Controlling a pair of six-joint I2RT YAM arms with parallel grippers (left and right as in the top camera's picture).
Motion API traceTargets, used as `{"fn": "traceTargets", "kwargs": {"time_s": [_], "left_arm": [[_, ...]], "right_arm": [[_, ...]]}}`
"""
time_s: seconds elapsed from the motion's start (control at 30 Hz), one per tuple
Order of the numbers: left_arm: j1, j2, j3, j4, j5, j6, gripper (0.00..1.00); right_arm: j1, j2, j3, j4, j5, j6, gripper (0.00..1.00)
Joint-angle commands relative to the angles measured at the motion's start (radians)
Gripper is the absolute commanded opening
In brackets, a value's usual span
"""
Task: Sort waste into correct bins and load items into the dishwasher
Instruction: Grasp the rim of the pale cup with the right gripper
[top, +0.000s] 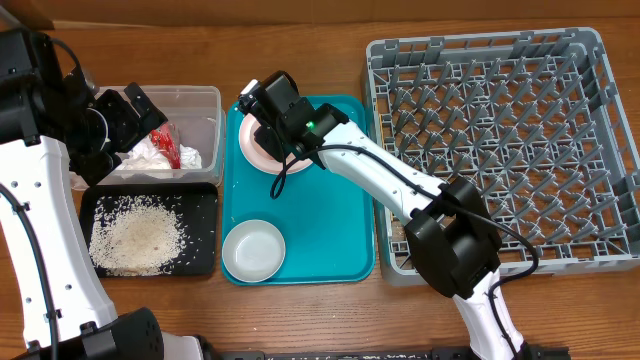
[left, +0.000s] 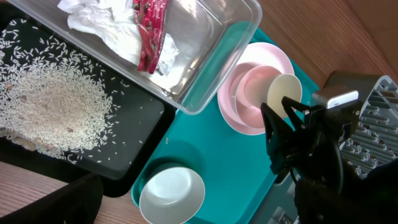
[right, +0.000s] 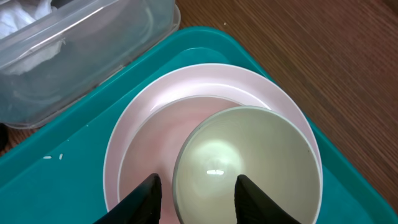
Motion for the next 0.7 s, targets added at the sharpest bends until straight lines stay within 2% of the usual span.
{"fn": "traceTargets", "kwargs": {"time_s": [0.0,0.13,0.23,0.67], "left_arm": [[0.004,-0.001,0.013,0.002,0.007,0.018,1.0],[0.004,-0.001,0.013,0.002,0.007,0.018,1.0],[0.004,-0.001,0.013,0.002,0.007,0.018,1.0],[0.004,-0.001,0.013,0.002,0.007,0.018,1.0]], "right_arm": [[-0.003,0.003,-0.007,-0.001,0.006,-0.006,0.4],[-0.003,0.003,-0.011,-0.009,0.006,-0.006,0.36],[-0.003,0.003,-0.011,-0.019,0.006,-0.006,0.29],[-0.003,0.003,-0.011,-0.069,0.006,-0.006,0.28]]}}
